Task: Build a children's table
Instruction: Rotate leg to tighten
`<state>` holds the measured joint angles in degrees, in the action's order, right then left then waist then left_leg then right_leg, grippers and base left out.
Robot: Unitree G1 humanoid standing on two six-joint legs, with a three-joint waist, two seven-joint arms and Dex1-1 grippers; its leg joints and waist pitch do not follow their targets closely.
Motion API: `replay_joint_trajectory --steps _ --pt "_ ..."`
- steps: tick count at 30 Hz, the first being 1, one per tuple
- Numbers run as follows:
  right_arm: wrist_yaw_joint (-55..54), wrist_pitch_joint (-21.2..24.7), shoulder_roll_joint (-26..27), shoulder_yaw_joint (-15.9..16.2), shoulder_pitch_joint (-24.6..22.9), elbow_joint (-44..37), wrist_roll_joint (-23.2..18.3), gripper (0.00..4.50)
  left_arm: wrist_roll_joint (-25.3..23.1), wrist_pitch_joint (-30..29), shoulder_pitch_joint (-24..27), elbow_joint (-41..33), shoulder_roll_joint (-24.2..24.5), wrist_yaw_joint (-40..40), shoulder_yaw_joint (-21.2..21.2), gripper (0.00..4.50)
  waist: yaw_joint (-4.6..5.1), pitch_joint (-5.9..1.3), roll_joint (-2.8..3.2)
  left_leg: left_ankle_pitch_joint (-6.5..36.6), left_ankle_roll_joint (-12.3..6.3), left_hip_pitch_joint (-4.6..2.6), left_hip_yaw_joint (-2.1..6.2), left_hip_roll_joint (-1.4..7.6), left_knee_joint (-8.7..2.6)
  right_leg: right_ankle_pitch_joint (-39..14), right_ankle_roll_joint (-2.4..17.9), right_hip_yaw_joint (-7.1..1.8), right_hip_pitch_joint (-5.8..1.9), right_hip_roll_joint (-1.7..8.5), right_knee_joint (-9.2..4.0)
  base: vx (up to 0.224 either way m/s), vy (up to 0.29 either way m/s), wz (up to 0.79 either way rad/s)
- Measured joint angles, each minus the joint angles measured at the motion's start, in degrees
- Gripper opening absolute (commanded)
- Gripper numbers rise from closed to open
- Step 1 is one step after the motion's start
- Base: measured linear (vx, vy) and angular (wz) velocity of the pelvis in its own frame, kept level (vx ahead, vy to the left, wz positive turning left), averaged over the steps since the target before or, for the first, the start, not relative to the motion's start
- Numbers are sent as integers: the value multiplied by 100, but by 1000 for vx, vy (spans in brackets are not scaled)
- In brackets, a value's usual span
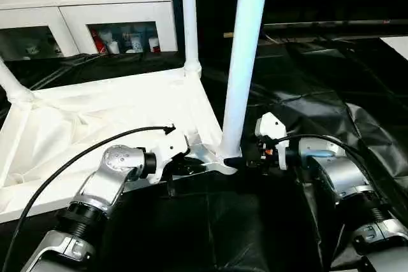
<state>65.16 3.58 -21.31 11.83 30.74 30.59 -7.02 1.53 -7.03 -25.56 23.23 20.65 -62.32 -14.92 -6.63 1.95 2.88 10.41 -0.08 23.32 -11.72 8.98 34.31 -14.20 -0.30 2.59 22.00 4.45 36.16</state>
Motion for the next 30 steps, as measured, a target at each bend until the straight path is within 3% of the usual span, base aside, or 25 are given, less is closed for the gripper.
replay_joint_trajectory --steps 5,12,19,23,27,30 --pt "40 20 1 -2 0 2 -18 275 1 -38 22 -45 2 -14 6 0 -1 1 -2 0 -1 0 0 0 0 0 0 1 0 0 0 0 0 0" --pt "-172 15 189 -139 -78 77 -27 265 -38 -151 2 -8 -82 153 45 0 6 -4 -9 0 -1 -15 -1 0 2 0 1 -3 -10 0 4 0 0 0" --pt "-2631 30 1096 -828 18 762 71 265 -464 -454 -860 1166 -1076 1879 105 0 33 -7 -6 5 28 -47 -12 -5 7 40 43 -13 -39 8 -5 0 0 0" --pt "-3879 87 1569 -920 153 938 306 264 -562 -507 -1074 1552 -1374 2533 128 0 82 -11 -2 4 32 -95 -16 -6 -6 50 38 -15 -82 12 -25 0 0 0" --pt "-3972 52 1653 -919 190 1009 425 264 -599 -396 -1077 1647 -1369 2555 127 0 106 -12 1 5 34 -138 -16 -8 -42 40 12 -10 -109 11 -69 0 0 0" --pt "-3963 1 1660 -926 194 1027 417 334 -629 -332 -1077 1659 -1354 2535 124 0 118 -14 3 5 34 -131 -17 -10 -64 63 7 -7 -117 11 -98 0 0 0"
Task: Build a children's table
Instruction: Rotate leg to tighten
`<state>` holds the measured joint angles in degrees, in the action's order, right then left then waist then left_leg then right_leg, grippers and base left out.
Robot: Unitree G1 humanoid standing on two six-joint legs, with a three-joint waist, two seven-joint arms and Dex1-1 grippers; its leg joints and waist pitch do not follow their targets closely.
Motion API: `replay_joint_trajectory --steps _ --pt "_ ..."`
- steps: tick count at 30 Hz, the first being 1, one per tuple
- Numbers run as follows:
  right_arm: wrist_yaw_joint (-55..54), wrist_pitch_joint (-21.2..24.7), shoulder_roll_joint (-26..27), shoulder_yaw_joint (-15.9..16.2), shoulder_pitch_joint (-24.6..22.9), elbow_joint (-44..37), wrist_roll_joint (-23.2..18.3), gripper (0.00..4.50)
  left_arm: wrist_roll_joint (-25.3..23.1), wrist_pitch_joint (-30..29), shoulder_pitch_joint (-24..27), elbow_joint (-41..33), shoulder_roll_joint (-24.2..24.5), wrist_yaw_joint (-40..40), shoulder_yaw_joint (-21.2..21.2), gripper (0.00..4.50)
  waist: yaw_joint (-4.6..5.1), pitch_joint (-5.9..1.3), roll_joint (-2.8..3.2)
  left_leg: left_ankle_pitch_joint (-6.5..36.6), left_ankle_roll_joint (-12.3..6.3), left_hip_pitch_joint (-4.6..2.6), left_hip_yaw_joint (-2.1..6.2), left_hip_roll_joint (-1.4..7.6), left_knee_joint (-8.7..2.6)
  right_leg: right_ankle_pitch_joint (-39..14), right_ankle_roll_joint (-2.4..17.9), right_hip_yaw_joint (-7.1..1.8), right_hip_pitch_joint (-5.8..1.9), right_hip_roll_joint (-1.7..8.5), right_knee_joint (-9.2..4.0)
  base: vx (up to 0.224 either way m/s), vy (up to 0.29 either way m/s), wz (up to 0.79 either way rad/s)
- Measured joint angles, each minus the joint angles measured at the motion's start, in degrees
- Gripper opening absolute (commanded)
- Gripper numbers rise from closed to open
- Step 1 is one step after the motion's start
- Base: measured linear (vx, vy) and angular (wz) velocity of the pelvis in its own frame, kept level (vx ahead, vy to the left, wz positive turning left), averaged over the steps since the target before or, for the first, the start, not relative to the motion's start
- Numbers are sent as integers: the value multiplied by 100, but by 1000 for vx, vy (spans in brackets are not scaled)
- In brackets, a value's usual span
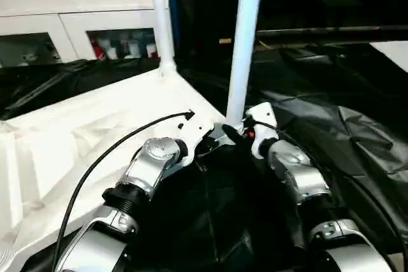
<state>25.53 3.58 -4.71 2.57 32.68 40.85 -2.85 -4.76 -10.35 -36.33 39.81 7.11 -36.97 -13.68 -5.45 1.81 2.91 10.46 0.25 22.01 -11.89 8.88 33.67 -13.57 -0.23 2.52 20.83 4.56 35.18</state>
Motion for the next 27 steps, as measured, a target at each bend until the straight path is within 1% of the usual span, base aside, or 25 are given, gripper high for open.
replay_joint_trajectory --steps 3,4,5,6,11,14,16,17,19,20,23,24,27 --pt "208 -11 -20 -4 -1 -13 -113 369 12 51 2 -4 110 -134 6 0 14 5 -11 0 0 6 0 0 -5 19 2 0 1 0 0 0 0 0" --pt "430 -8 -105 9 -3 -32 -132 369 41 56 9 -30 173 -242 5 0 13 8 -15 0 0 9 0 0 -9 27 13 2 4 0 -1 0 0 0" --pt "729 1 -240 61 -18 -89 -148 378 75 62 51 -105 245 -394 -2 0 12 9 -17 0 0 12 0 0 -12 28 15 4 6 0 -2 0 0 0" --pt "1180 2 -456 174 -85 -224 -182 384 132 87 120 -209 362 -600 -9 0 7 10 -17 -1 0 16 0 1 -17 25 9 6 10 0 -4 0 0 0" --pt "2602 -14 -1112 456 -139 -535 -255 384 367 229 465 -694 876 -1515 -19 0 1 10 -16 -3 -1 35 0 10 -17 7 -13 7 34 -11 0 0 0 0" --pt "3009 -17 -1252 510 -141 -645 -332 384 476 251 570 -917 1028 -1947 -50 0 -41 9 -14 -19 -28 74 0 11 -1 0 -8 6 66 -11 3 0 0 0" --pt "3150 -18 -1271 545 -141 -687 -374 384 510 258 626 -1040 1087 -2096 -75 0 -65 7 -13 -19 -31 107 0 11 10 0 -7 5 93 -11 5 0 0 0" --pt "3331 -9 -1329 606 -142 -696 -384 384 530 254 690 -1162 1143 -2257 -89 0 -93 8 -12 -17 -36 121 -1 11 20 0 -7 4 103 -10 6 0 0 0" --pt "3551 0 -1433 683 -143 -705 -386 384 601 220 782 -1311 1239 -2464 -124 0 -113 8 -13 -15 -38 122 -2 11 22 -2 -4 5 104 -10 6 0 0 0" --pt "3720 21 -1479 701 -148 -707 -399 367 643 208 866 -1420 1301 -2576 -131 0 -117 8 -13 -15 -38 122 -2 11 22 -2 -3 5 104 -10 7 0 0 0" --pt "3945 62 -1488 750 -164 -707 -421 336 671 181 914 -1477 1349 -2668 -134 0 -116 8 -13 -15 -35 117 -2 11 23 -2 -3 4 104 -10 16 0 0 0" --pt "3973 72 -1488 759 -168 -707 -421 336 675 174 916 -1478 1354 -2672 -134 0 -114 8 -13 -16 -34 116 -2 11 23 -2 -3 4 103 -10 18 0 0 0" --pt "3998 84 -1488 790 -171 -707 -424 305 692 158 927 -1485 1374 -2687 -130 0 -113 8 -14 -14 -30 115 -2 11 25 -2 -2 2 102 -10 20 0 0 0"
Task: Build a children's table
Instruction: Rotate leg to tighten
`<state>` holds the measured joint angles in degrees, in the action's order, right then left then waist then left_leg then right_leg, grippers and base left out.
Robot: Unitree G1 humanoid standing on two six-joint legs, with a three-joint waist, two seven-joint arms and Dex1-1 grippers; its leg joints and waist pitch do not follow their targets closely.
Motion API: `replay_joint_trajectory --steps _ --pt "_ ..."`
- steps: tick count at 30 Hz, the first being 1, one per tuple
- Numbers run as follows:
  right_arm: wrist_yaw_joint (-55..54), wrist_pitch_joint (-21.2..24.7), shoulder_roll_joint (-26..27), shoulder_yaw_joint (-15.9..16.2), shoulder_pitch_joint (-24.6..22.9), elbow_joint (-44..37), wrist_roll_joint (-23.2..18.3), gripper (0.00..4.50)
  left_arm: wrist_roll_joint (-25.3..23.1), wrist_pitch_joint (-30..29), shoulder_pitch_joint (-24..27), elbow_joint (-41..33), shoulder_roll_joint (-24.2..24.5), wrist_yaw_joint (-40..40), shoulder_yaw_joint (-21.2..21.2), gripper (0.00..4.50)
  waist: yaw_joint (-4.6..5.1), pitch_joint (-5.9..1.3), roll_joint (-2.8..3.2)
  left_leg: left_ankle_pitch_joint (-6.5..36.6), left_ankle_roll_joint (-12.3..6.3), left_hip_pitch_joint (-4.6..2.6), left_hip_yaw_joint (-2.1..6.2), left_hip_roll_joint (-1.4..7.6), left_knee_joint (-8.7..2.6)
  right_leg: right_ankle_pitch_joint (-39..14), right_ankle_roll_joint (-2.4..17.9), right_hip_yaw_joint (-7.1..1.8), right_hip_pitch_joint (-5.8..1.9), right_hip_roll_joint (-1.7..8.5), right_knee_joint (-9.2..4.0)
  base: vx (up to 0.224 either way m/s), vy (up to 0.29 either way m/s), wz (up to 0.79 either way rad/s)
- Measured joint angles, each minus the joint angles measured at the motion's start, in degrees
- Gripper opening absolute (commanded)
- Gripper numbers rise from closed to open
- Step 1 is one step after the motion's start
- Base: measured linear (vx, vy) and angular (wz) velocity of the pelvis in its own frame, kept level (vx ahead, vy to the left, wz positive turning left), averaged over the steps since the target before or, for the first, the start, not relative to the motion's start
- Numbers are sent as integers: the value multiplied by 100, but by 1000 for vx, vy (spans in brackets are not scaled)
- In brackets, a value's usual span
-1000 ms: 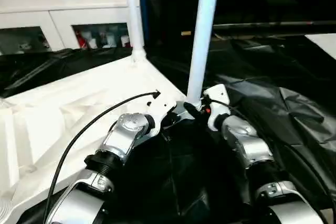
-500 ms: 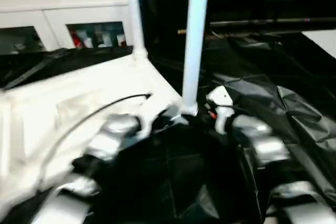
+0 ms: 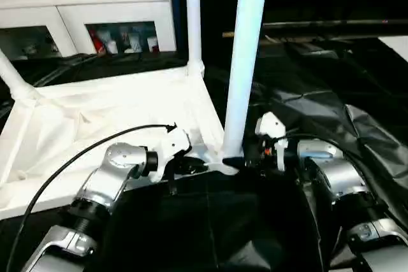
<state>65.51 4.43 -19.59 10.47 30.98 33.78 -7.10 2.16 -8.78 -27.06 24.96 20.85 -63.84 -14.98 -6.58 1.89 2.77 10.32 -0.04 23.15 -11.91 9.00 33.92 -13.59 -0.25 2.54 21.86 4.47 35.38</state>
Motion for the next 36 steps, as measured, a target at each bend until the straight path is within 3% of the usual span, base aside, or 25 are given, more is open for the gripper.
replay_joint_trajectory --steps 3,11,18,22,28,29,33,36 --pt "20 21 0 0 0 0 -24 276 16 -29 8 -20 11 -24 4 0 0 0 0 -2 -4 0 0 0 1 0 0 0 0 0 0 0 0 0" --pt "-197 59 119 -128 -173 -110 -79 270 20 -150 6 -36 -89 113 15 0 -1 -1 -2 -3 -5 -4 -1 0 7 -1 1 -1 -1 0 9 0 0 0" --pt "-2605 59 1015 -770 29 579 14 270 -418 -229 -618 889 -878 1685 110 0 113 0 -11 6 20 -33 -3 -3 28 27 47 -12 -13 8 39 0 0 0" --pt "-4058 111 1491 -915 225 822 218 270 -626 -235 -944 1418 -1379 2620 110 0 129 -7 9 5 21 -44 -3 -8 26 34 52 -13 -28 12 29 0 0 0" --pt "-4341 -46 1586 -930 243 918 439 270 -698 -123 -1010 1629 -1524 2838 98 0 118 -16 25 6 21 -103 -3 -15 -23 40 30 -7 -94 13 -43 0 0 0" --pt "-4325 -84 1585 -931 229 918 429 326 -699 -95 -1010 1634 -1512 2810 95 0 114 -16 26 6 21 -101 -4 -15 -27 42 32 -7 -96 13 -43 0 0 0" --pt "-3854 -122 1466 -928 143 812 322 346 -698 47 -990 1647 -1429 2698 96 0 114 -15 24 6 21 -102 -4 -15 -48 45 30 -3 -90 13 -42 0 0 0" --pt "-3143 -117 1183 -820 49 665 243 385 -648 117 -929 1585 -1275 2516 129 0 128 -13 22 5 21 -104 -4 -14 -71 45 23 2 -80 12 -40 0 0 0"
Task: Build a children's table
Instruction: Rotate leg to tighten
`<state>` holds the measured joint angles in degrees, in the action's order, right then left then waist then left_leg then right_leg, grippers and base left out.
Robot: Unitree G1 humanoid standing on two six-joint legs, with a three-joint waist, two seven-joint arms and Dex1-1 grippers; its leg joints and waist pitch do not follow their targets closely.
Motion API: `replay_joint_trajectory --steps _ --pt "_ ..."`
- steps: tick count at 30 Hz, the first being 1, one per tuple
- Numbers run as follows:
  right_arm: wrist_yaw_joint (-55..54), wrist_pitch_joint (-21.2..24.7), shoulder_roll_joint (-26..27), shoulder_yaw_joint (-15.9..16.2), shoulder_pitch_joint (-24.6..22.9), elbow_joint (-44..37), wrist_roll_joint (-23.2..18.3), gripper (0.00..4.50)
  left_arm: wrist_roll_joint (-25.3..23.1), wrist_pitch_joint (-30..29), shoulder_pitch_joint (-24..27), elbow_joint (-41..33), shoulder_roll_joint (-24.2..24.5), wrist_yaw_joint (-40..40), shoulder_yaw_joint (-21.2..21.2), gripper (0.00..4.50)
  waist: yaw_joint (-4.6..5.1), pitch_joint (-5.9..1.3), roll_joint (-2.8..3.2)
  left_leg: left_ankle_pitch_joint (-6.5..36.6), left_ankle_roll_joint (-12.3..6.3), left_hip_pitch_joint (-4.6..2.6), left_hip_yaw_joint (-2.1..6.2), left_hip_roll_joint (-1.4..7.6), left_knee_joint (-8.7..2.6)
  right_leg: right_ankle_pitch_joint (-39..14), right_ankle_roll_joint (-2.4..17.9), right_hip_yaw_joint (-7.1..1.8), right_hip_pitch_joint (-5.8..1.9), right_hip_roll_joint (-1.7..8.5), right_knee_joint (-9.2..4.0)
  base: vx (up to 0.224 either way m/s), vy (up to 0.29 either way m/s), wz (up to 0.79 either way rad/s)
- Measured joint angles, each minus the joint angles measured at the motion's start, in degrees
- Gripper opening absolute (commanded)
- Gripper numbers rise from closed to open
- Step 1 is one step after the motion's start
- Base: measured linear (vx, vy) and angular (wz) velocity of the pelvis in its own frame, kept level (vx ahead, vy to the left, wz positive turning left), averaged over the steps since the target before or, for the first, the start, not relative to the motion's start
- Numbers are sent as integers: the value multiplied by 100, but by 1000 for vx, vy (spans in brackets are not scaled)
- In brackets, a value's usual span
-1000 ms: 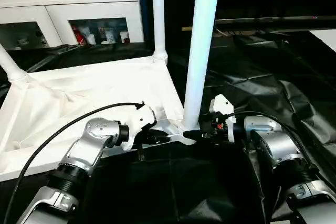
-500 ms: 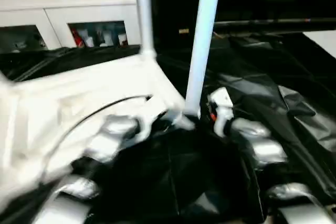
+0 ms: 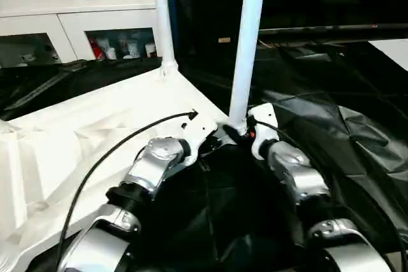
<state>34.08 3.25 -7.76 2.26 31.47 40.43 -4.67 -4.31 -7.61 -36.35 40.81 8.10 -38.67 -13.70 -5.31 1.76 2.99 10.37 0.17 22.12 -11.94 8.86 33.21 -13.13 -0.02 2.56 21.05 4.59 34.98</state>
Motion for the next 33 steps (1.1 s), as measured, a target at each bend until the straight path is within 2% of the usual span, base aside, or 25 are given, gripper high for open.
replay_joint_trajectory --steps 2,7,10,14,15,17,19,22,29,31,33 --pt "747 10 -330 170 -36 -134 -48 387 61 55 121 -176 187 -311 27 0 12 3 -3 0 0 6 0 3 -13 1 -2 4 13 -2 2 0 0 0" --pt "1741 7 -763 281 -36 -265 -199 387 315 226 425 -604 619 -1337 9 0 -36 1 2 -5 -6 37 0 15 -24 -8 -9 8 57 -17 9 0 0 0" --pt "2414 -9 -1011 413 -33 -326 -236 387 485 270 614 -962 905 -2066 -93 0 -117 -3 8 -20 -26 88 0 27 12 -21 -8 14 92 -19 23 0 0 0" --pt "2812 -14 -1108 544 -23 -335 -246 387 531 244 690 -1121 1017 -2379 -126 0 -122 -3 13 -17 -30 110 -9 34 64 -29 -6 7 91 -17 24 0 0 0" --pt "2877 -12 -1126 568 -23 -335 -245 387 538 241 699 -1133 1037 -2420 -126 0 -122 -2 13 -14 -33 110 -14 33 68 -29 -6 4 90 -15 23 0 0 0" --pt "2987 -12 -1160 637 -23 -334 -228 352 567 223 729 -1181 1079 -2497 -124 0 -121 1 7 -12 -31 108 -18 33 69 -28 -6 0 90 -13 24 0 0 0" --pt "3054 -17 -1158 676 -23 -334 -223 352 578 214 762 -1217 1097 -2519 -120 0 -121 3 5 -10 -24 104 -18 35 69 -28 -6 2 90 -13 30 0 0 0" --pt "3123 -22 -1141 685 -23 -334 -235 309 590 174 773 -1236 1109 -2555 -106 0 -122 3 4 -8 -19 103 -18 37 69 -29 -6 4 91 -13 34 0 0 0" --pt "3144 -11 -1105 686 -24 -334 -246 278 625 125 821 -1307 1120 -2567 -94 0 -115 2 6 -13 -27 103 -19 37 68 -29 -6 4 91 -14 33 0 0 0" --pt "3028 -1 -1038 678 -32 -324 -246 274 618 113 822 -1291 1104 -2483 -73 0 -106 1 8 -13 -27 100 -19 38 68 -29 -6 3 91 -14 35 0 0 0" --pt "2218 -10 -770 473 -32 -168 -189 272 447 124 661 -1027 892 -1957 0 0 -83 -2 11 -4 -9 92 -19 37 73 -27 -5 -1 87 -14 45 0 0 0"
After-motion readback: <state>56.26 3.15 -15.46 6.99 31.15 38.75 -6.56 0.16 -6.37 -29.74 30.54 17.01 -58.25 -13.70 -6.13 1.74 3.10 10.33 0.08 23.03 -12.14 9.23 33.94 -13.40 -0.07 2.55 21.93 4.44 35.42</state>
